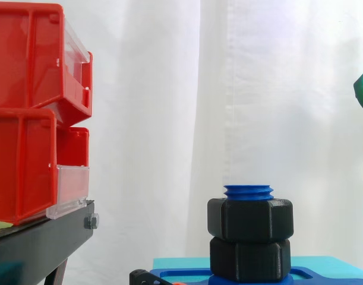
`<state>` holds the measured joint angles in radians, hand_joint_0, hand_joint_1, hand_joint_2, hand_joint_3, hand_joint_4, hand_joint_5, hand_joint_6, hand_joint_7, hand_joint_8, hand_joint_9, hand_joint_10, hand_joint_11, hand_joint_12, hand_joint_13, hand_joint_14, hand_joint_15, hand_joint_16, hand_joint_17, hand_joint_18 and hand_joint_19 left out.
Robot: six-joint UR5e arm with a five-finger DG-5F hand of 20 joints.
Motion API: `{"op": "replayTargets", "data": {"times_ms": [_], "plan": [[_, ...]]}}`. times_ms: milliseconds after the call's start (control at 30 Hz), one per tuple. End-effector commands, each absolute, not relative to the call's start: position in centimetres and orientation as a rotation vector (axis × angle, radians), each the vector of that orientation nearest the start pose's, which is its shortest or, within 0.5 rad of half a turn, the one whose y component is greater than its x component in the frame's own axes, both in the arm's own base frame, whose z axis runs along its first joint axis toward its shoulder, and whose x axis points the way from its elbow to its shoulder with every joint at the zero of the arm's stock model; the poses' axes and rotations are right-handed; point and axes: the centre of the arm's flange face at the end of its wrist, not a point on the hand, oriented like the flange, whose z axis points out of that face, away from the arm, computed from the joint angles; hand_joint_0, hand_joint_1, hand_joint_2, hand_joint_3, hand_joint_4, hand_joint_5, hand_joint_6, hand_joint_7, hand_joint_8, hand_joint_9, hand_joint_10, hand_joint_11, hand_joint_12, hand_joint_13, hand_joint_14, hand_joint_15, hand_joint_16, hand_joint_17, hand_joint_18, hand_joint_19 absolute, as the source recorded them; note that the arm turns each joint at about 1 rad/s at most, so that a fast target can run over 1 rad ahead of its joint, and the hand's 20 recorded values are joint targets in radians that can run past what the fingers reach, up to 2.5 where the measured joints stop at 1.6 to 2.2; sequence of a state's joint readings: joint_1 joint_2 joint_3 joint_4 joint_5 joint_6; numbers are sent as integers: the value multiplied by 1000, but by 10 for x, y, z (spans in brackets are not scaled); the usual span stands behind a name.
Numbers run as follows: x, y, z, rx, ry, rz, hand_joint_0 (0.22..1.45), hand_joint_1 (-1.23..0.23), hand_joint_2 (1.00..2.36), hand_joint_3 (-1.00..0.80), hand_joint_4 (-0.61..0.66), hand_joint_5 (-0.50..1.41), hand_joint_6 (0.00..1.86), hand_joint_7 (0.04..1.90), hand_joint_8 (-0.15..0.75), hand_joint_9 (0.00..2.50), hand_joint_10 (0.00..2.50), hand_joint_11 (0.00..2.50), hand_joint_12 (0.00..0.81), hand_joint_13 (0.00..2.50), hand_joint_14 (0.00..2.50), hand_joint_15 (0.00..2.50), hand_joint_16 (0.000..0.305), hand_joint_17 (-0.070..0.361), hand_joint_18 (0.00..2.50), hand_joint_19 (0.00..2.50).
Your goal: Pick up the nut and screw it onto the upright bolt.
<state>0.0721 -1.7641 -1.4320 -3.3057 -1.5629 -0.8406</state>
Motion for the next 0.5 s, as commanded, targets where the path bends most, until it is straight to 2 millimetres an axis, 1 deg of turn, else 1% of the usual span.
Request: {"op": "replayTargets", "data": {"times_ms": [0, 100, 200, 467], "plan": [[557, -94, 438, 597, 1727, 563, 570, -413, 1003, -464, 231, -148, 503, 854, 233, 927, 7, 229, 275, 885, 10, 280, 35, 79, 676, 233], [557, -94, 439, 595, 1726, 565, 587, -382, 1006, -445, 224, -147, 503, 856, 230, 927, 8, 235, 275, 879, 10, 287, 35, 78, 671, 242], [557, -94, 439, 595, 1726, 565, 599, -354, 1010, -389, 213, -145, 503, 858, 225, 928, 8, 238, 278, 872, 10, 295, 35, 80, 657, 260], [557, -94, 439, 596, 1726, 564, 602, -355, 1013, -336, 216, -143, 503, 841, 224, 929, 8, 232, 280, 864, 11, 300, 36, 82, 649, 275]]}}
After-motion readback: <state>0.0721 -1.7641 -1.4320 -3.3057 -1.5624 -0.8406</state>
